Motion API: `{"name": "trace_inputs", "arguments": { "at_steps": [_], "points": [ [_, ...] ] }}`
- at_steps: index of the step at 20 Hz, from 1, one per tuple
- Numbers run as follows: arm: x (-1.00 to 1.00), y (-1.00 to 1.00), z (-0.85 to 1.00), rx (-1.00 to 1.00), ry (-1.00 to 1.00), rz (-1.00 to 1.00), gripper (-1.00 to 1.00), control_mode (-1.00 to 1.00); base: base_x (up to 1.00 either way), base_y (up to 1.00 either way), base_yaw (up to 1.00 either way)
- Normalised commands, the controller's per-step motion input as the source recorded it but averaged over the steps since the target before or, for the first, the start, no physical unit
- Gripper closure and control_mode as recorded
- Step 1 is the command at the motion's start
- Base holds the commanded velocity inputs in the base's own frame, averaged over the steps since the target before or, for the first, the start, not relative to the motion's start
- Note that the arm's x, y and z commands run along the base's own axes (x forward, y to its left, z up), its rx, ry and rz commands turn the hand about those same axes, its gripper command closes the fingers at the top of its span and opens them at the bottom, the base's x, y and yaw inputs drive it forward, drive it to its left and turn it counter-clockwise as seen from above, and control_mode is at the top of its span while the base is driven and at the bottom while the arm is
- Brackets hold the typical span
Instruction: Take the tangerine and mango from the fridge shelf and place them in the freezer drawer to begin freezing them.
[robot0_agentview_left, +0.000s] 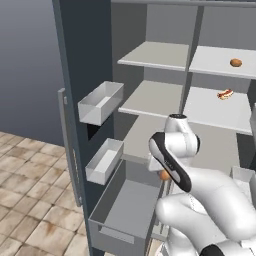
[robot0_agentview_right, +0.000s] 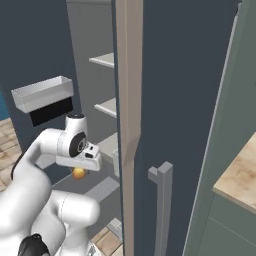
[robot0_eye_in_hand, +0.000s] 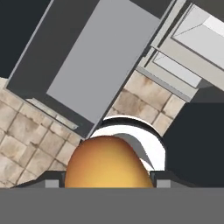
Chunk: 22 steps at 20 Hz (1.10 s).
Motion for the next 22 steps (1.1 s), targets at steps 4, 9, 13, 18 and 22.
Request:
{"name": "trace_inputs", "arguments": {
  "at_steps": [4, 9, 13, 18, 22],
  "points": [
    [0.33, 0.38, -0.56, 0.03, 0.00, 0.01, 1.00, -1.00, 0.00, 0.00, 0.00],
    [0.55, 0.37, -0.28, 0.01, 0.00, 0.00, 1.00, -1.00, 0.00, 0.00, 0.00],
    [0.57, 0.34, -0.46, 0.00, 0.00, 0.00, 1.00, -1.00, 0.00, 0.00, 0.00],
    [0.42, 0.18, -0.77, 0.01, 0.00, 0.00, 1.00, -1.00, 0.00, 0.00, 0.00],
    [0.08, 0.04, -0.74, 0.00, 0.00, 0.04, 1.00, -1.00, 0.00, 0.00, 0.00]
  ]
}}
